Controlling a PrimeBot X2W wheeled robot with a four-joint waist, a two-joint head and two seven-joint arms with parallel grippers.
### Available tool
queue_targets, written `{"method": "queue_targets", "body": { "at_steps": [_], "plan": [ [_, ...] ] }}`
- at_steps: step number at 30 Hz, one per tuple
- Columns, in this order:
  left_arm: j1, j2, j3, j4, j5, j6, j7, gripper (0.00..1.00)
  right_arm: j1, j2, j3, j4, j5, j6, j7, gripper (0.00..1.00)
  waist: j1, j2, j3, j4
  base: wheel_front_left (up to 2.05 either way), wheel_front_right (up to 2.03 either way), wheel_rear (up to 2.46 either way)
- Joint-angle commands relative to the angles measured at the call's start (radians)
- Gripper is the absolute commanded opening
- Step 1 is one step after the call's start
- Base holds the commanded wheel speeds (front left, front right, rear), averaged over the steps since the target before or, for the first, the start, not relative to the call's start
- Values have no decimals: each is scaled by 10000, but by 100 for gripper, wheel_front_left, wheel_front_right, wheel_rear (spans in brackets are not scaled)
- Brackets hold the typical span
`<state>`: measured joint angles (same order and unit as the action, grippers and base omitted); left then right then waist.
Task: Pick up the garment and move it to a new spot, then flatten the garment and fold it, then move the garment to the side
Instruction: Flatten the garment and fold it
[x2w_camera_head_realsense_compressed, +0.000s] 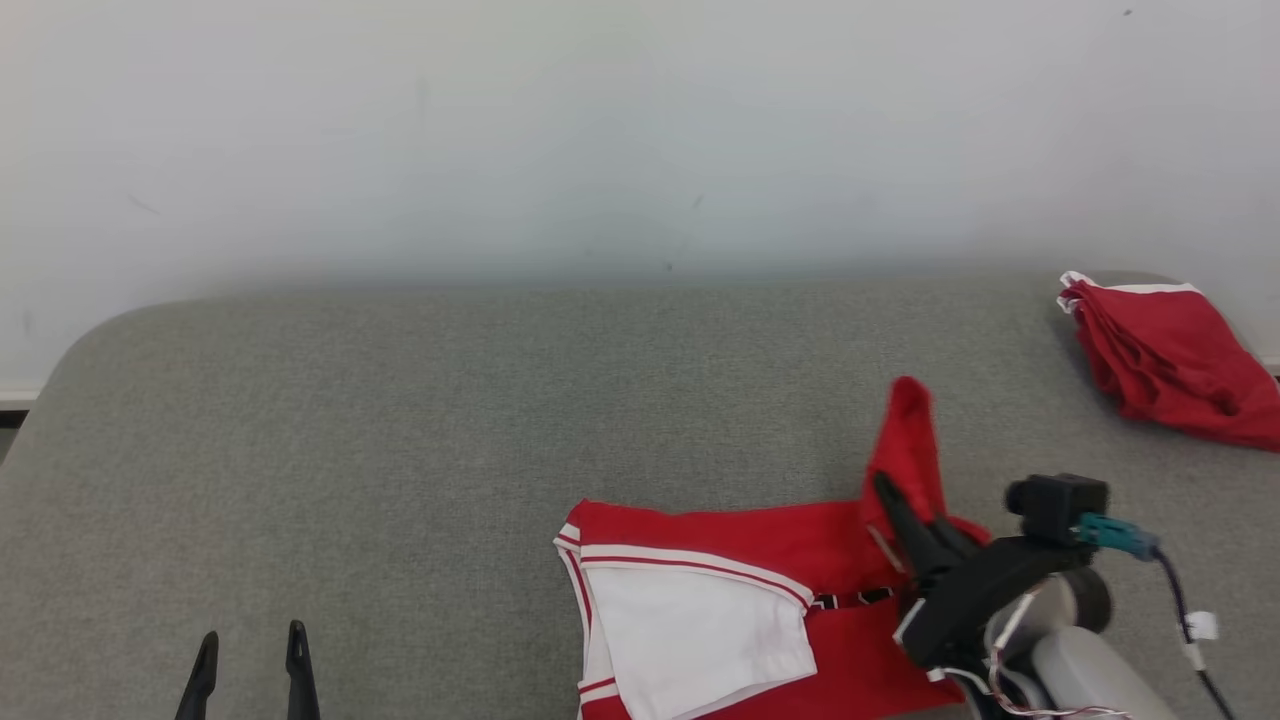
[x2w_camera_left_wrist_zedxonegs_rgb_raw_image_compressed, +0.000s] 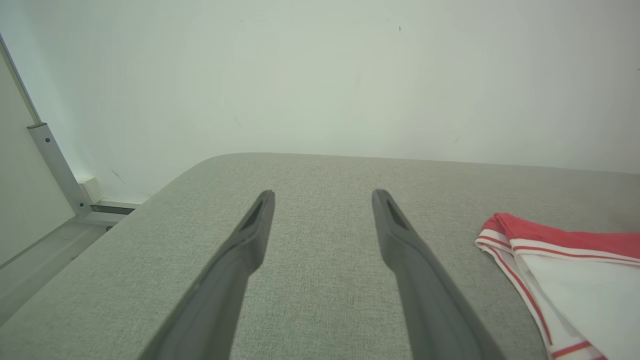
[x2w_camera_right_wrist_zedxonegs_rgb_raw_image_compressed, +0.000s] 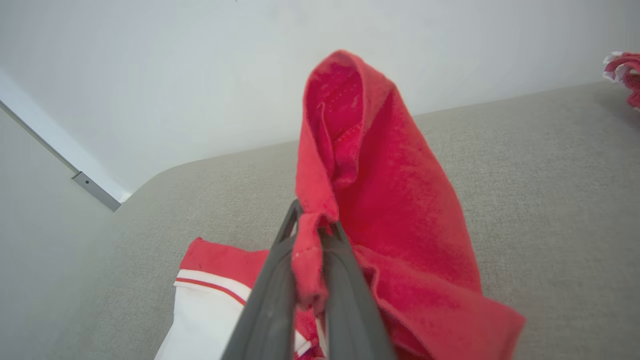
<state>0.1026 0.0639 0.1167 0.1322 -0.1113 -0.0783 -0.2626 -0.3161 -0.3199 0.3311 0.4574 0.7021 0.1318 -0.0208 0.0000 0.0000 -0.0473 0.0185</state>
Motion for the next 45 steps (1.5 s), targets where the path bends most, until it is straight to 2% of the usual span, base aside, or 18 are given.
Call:
{"method": "queue_targets", "body": {
  "at_steps": [1,7,15,27,28,29,35,40,45],
  "plan": [
    [-62,-31,-29,35,68,6,-28,100,114,245,39,-217,-32,-23,128,0,0,0,38,123,0,0,0],
    [-321,-63,-151,277,50,-82,-28,100,139,1192,345,-581,-395,-24,551,0,0,0,132,502,0,0,0],
    [-583,-84,-264,555,71,-201,-28,100,-38,2210,1042,-192,-702,-24,707,0,0,0,216,886,0,0,0],
    [-855,-125,-500,791,95,-259,-28,100,-482,2649,1657,1659,-781,-24,188,0,0,0,339,1214,0,0,0],
    [-864,-125,-516,803,99,-264,-28,100,-567,2668,1717,1777,-852,-24,14,41,0,0,345,1223,0,0,0],
    [-876,-125,-510,830,87,-274,-28,100,-603,2685,1801,1909,-837,-24,-102,100,0,0,349,1229,0,0,0],
    [-787,-115,-357,857,124,-335,-28,100,-863,2574,2236,1881,-860,-24,-1050,100,0,0,301,1090,0,0,0],
    [-632,-118,-227,791,141,-333,-28,100,-739,2003,2093,1305,-1012,-24,-1800,100,0,0,230,904,0,0,0],
    [-579,-125,-186,738,162,-334,-28,100,-243,1220,1493,697,-1160,-24,-1988,100,0,0,180,763,0,0,0]
  ]
}}
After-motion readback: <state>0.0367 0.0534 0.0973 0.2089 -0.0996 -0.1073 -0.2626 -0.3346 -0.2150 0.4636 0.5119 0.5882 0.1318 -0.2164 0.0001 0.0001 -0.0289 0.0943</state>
